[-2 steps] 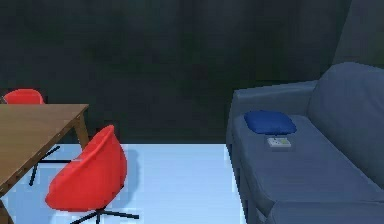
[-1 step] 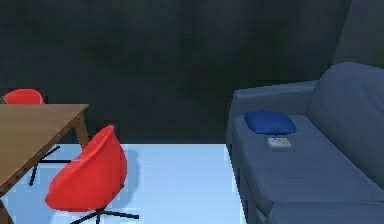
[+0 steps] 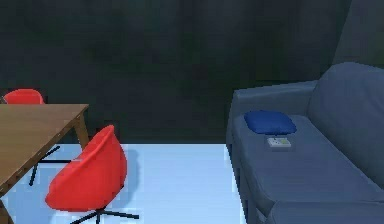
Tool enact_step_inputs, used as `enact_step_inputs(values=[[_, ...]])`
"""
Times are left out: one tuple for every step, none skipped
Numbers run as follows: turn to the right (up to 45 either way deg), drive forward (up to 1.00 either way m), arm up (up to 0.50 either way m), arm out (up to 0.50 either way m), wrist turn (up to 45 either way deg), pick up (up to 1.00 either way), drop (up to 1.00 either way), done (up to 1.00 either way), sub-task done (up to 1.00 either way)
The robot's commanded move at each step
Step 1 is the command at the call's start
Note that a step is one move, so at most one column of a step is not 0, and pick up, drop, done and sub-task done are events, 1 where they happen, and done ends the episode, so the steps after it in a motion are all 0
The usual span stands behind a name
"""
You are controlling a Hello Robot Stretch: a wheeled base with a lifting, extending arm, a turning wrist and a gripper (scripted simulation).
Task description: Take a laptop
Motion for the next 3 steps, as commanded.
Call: enact_step_inputs(values=[[0.0,0.00,0.00,0.00,45.0,0.00,0.00,0.00,0.00],[0.0,0.00,0.00,0.00,45.0,0.00,0.00,0.00,0.00],[0.0,0.00,0.00,0.00,36.0,0.00,0.00,0.00,0.00]])
